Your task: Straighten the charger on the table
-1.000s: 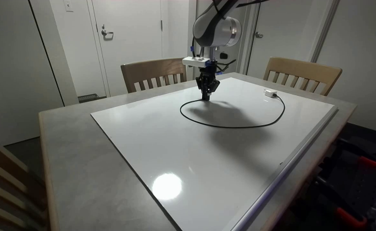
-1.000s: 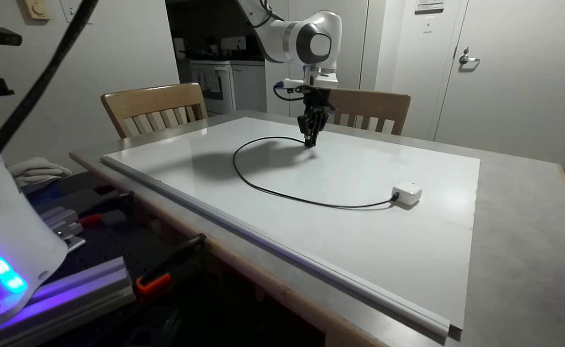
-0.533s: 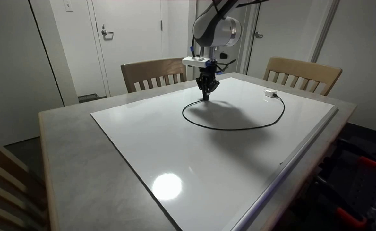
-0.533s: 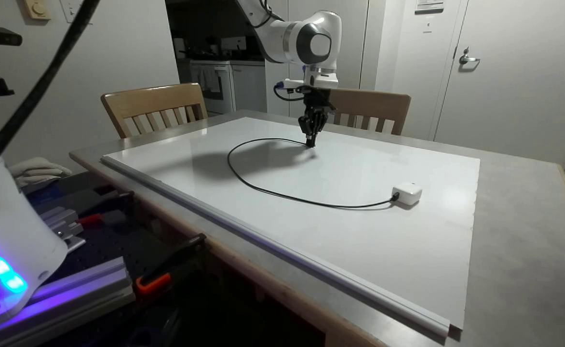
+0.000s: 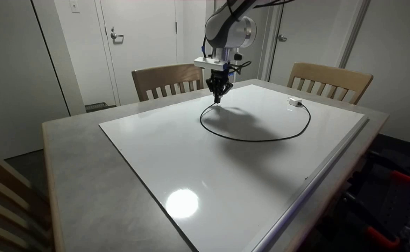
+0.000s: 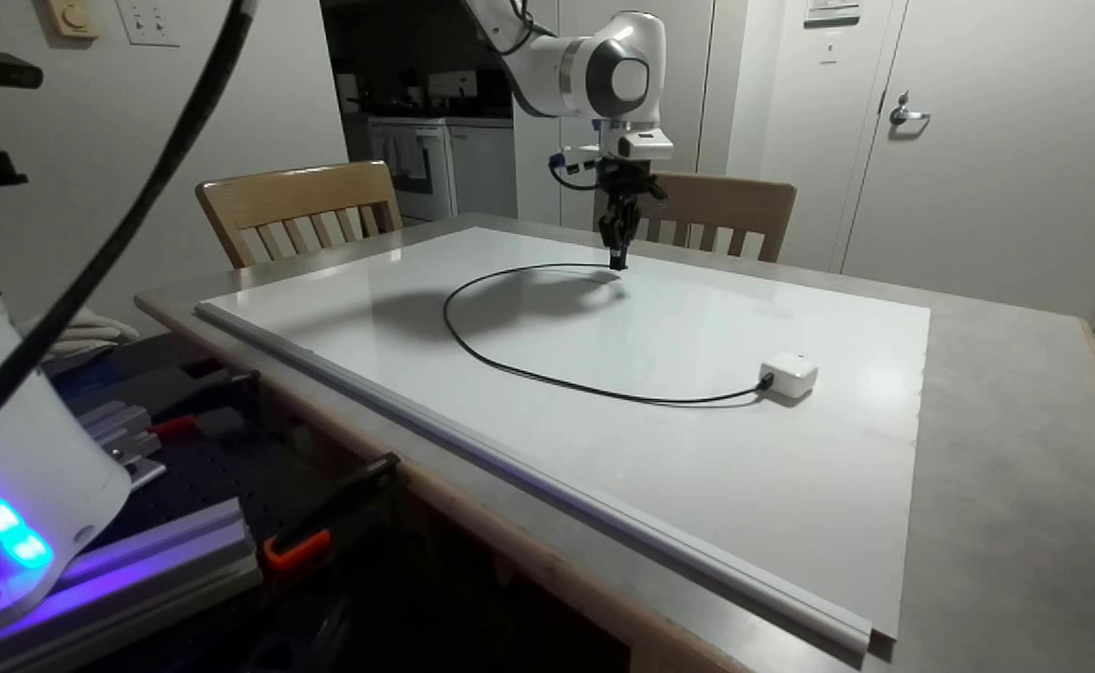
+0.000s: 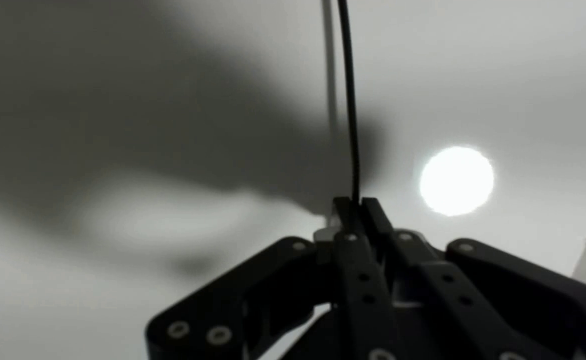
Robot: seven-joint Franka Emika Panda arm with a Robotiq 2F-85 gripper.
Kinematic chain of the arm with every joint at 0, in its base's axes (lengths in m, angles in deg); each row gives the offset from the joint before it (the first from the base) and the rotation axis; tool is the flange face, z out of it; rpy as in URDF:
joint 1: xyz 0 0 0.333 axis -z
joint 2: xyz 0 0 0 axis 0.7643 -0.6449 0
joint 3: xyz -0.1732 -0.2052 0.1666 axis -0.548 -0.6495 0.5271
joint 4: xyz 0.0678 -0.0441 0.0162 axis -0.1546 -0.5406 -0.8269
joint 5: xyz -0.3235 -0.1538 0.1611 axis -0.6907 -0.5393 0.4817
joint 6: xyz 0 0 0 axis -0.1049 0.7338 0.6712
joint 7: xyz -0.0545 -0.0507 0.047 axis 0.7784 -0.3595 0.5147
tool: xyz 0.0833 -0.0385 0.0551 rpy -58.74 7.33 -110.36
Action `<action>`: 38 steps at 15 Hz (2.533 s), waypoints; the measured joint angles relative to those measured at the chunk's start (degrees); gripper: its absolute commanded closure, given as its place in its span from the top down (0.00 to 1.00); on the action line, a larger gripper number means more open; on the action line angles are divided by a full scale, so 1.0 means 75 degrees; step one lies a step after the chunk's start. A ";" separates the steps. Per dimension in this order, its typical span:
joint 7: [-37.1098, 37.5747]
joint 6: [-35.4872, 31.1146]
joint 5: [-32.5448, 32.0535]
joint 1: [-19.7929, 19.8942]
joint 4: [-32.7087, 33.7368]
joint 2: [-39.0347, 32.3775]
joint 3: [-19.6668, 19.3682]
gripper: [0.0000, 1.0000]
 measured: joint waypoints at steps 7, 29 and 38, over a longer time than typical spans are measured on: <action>-0.0884 0.1161 0.0323 -0.0049 0.2056 -0.1192 0.0622 0.07; -0.2459 0.1887 0.0095 -0.0204 0.2901 -0.1492 0.0626 0.02; -0.4937 0.3351 -0.0204 -0.0324 0.4755 -0.2236 0.0627 0.02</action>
